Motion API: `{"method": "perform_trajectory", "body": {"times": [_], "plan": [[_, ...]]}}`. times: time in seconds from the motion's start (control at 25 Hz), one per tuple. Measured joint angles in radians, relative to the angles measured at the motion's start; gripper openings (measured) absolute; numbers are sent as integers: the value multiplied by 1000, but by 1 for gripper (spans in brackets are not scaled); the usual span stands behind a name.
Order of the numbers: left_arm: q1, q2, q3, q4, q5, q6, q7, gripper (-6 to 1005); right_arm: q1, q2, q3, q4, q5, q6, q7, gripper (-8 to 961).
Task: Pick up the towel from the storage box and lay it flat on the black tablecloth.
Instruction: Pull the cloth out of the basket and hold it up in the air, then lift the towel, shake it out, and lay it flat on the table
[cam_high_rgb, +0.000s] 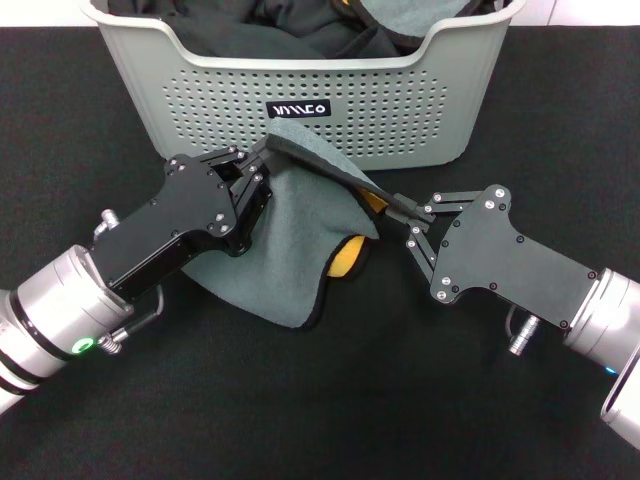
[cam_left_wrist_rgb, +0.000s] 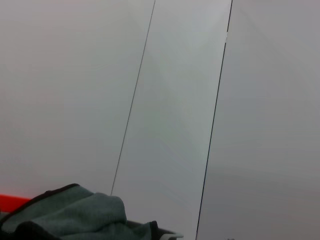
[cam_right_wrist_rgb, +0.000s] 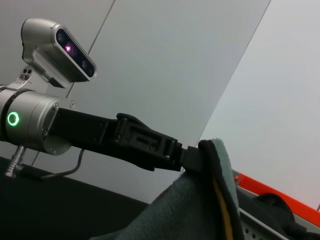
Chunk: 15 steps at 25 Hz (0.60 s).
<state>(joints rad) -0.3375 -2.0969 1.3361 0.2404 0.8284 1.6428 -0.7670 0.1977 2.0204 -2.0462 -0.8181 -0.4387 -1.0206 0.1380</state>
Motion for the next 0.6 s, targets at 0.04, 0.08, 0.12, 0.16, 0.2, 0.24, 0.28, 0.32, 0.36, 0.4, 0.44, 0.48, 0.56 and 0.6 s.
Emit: {"method": "perform_trajectory", "body": {"times": [0.04, 0.08, 0.12, 0.16, 0.2, 0.24, 0.28, 0.32, 0.36, 0.4, 0.44, 0.48, 0.56, 0.6], "plan": [[0, 0, 0, -2, 0, 0, 0, 49, 0, 0, 0, 0, 0, 0, 0, 49], [0, 0, 0, -3, 0, 0, 0, 49, 0, 0, 0, 0, 0, 0, 0, 39], [0, 0, 0, -6, 1, 0, 0, 49, -1, 0, 0, 0, 0, 0, 0, 28], [0, 0, 0, -9, 1, 0, 0, 49, -1, 0, 1, 0, 0, -1, 0, 18], [0, 0, 0, -12, 1, 0, 0, 49, -2, 0, 4, -1, 1, -5, 0, 17], [1, 0, 0, -14, 1, 0, 2, 49, -3, 0, 8, -1, 3, -12, 0, 16], [1, 1, 1, -17, 1, 0, 4, 49, -5, -1, 15, -1, 4, -22, 0, 16], [1, 1, 2, -19, 2, 0, 8, 49, -6, -1, 23, -1, 5, -35, 0, 15], [2, 1, 3, -22, 2, 0, 14, 49, -7, -1, 32, -1, 5, -45, 0, 14], [3, 1, 4, -25, 3, 0, 20, 50, -7, -1, 43, -3, 5, -58, -1, 14], [5, 1, 5, -27, 3, 0, 26, 50, -7, -1, 50, -5, 5, -66, -1, 14], [6, 1, 6, -31, 3, 0, 29, 50, -5, -2, 58, -10, 4, -73, -1, 14], [9, 1, 7, -41, 4, 0, 36, 50, 2, -2, 68, -24, 3, -79, -1, 14], [9, 1, 7, -47, 5, 0, 39, 50, 7, -2, 71, -33, 2, -79, -1, 13]]}}
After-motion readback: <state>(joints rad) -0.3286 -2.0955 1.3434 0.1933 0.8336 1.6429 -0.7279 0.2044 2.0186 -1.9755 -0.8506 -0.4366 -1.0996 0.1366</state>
